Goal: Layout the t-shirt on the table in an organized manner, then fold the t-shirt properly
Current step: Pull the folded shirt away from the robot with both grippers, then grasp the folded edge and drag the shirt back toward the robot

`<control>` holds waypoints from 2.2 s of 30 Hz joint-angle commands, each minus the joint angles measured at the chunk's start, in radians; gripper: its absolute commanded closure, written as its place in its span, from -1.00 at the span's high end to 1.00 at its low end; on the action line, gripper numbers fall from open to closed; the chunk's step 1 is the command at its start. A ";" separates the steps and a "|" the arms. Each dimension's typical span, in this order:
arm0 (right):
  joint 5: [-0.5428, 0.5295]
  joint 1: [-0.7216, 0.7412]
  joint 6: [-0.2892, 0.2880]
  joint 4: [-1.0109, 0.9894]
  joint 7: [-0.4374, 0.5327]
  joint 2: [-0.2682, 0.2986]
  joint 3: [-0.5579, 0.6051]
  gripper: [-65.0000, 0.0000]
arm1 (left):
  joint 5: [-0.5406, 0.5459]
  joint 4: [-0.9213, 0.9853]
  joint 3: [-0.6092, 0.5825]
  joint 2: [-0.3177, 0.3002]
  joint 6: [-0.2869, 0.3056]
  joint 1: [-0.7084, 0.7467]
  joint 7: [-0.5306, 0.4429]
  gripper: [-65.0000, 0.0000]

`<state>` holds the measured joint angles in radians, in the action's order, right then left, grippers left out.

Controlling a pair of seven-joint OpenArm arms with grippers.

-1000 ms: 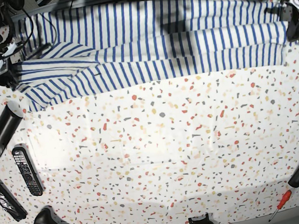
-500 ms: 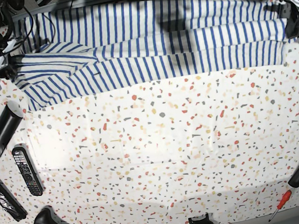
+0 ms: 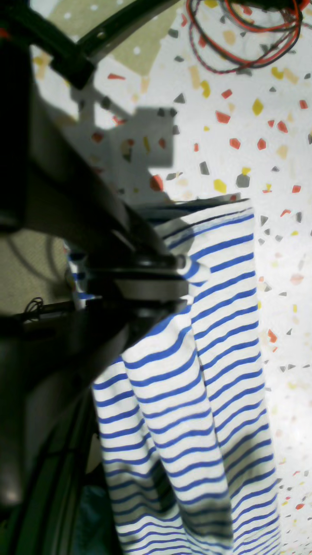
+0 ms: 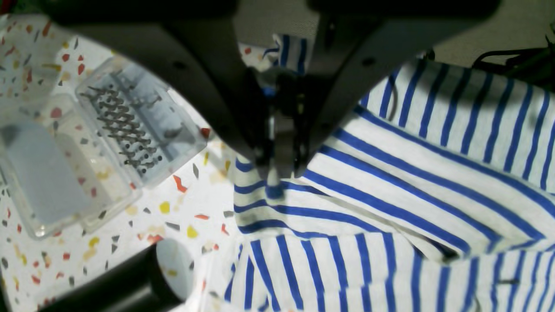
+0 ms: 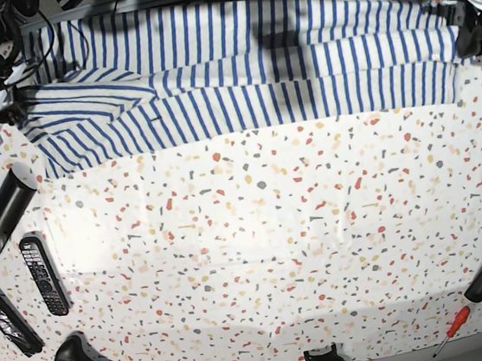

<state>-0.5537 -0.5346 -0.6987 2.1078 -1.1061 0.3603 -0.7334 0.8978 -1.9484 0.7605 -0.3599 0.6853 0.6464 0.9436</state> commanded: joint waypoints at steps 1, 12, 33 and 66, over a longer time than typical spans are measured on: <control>-0.008 -0.004 0.001 0.018 0.003 0.013 -0.009 -0.54 | 0.020 -0.010 0.011 -0.014 0.005 0.010 -0.024 -1.00; -0.004 -0.046 0.001 0.018 0.028 0.014 -0.009 -0.04 | 0.020 0.084 0.011 -0.014 0.007 0.016 -0.036 -0.28; -0.072 0.066 0.001 -0.253 0.372 0.013 0.304 -0.04 | -0.084 0.204 -0.226 0.050 0.010 -0.216 -0.142 -0.28; 0.117 0.397 0.056 -0.717 0.467 0.013 0.440 -0.04 | -0.490 0.877 -0.323 0.041 -0.091 -0.738 -0.335 -0.29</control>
<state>-0.4583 -0.1448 -0.6617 1.3827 -0.6365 0.3573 -0.2874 0.4385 -1.0668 0.4370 -0.3046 0.6254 -0.0830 0.5915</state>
